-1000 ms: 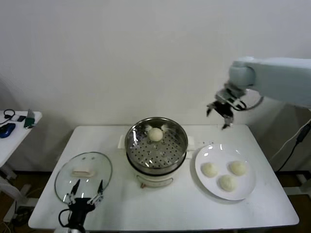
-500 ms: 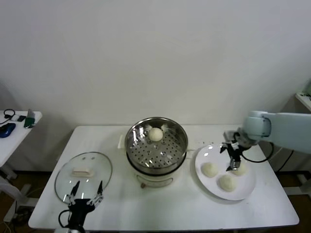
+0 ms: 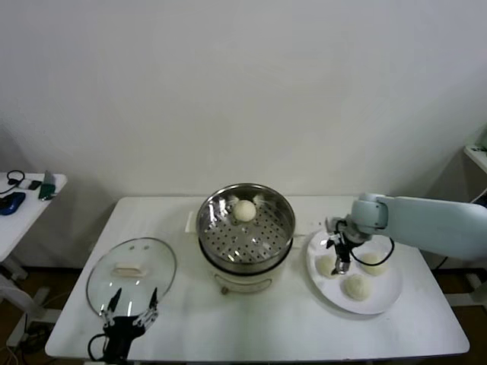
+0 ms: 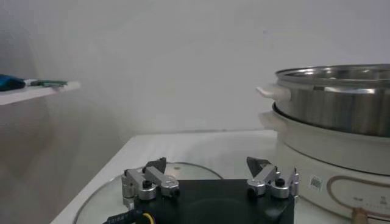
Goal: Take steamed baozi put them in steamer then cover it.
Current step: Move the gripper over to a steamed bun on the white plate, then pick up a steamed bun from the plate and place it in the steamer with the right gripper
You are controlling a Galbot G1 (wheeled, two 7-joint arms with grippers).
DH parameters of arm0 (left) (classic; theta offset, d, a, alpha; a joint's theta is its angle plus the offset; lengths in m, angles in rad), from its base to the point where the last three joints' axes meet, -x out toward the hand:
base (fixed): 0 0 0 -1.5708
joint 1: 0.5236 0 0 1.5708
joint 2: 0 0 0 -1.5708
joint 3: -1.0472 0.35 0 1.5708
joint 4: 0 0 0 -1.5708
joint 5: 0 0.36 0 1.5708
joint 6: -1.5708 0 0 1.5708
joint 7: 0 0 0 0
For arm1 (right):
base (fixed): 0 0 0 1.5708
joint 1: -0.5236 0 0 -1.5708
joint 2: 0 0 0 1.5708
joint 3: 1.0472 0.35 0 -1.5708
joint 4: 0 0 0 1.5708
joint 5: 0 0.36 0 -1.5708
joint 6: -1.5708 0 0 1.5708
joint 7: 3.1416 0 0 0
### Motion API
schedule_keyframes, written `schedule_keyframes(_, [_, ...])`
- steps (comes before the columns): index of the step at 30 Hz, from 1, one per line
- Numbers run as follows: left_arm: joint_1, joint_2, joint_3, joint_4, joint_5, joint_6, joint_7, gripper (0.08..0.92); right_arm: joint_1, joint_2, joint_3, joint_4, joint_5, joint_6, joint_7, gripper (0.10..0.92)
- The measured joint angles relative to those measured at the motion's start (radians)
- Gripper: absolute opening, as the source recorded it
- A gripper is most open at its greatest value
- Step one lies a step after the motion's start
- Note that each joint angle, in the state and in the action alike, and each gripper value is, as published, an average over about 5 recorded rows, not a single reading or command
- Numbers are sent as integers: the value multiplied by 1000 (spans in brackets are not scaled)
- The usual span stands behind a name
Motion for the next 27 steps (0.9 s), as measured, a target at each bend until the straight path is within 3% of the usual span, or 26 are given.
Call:
schedule_keyframes(16, [-1,1,0,1,-5,-4,-3,823,-17,10,18,-25,-22,3,-15,654])
schedule_keyframes(27, [2,7,0,-15,-6,0,-4,823,309,1,-106,59,41,55,-119,628])
